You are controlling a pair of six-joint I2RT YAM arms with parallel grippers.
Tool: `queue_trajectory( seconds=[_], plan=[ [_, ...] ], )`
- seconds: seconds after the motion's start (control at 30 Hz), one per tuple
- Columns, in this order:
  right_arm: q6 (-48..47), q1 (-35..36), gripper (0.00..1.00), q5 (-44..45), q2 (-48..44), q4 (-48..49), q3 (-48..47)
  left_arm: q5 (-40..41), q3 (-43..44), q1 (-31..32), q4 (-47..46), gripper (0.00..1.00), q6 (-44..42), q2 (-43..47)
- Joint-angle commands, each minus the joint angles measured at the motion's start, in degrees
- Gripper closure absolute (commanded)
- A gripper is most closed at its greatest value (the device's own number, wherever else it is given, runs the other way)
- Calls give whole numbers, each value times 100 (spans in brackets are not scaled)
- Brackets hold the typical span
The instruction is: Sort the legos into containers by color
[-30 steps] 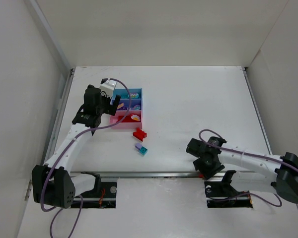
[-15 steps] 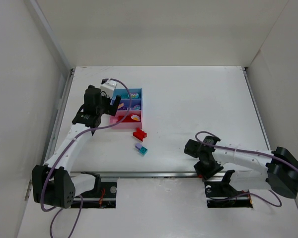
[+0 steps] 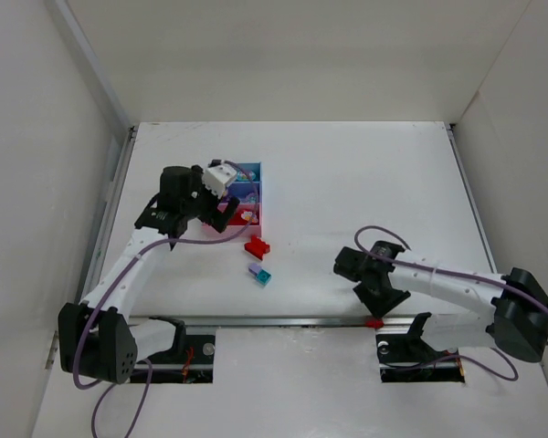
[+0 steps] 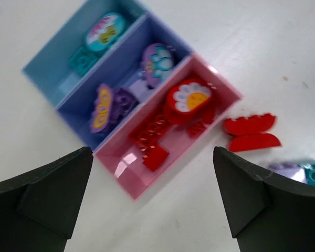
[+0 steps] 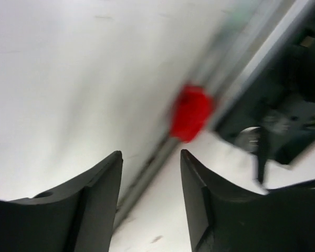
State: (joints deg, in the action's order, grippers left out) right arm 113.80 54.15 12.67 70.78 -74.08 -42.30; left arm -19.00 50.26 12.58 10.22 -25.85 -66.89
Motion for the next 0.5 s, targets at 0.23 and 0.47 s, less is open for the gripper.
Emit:
queue_trajectory(
  seconds=[0.23, 0.47],
  plan=[
    [1163, 113, 34, 2230, -731, -537, -1491, -2010, 563, 1105, 893, 8, -1905, -446],
    [-251, -18, 31, 4111, -1303, -537, -2325, -2124, 1047, 2766, 764, 14, -1995, -1333]
  ],
)
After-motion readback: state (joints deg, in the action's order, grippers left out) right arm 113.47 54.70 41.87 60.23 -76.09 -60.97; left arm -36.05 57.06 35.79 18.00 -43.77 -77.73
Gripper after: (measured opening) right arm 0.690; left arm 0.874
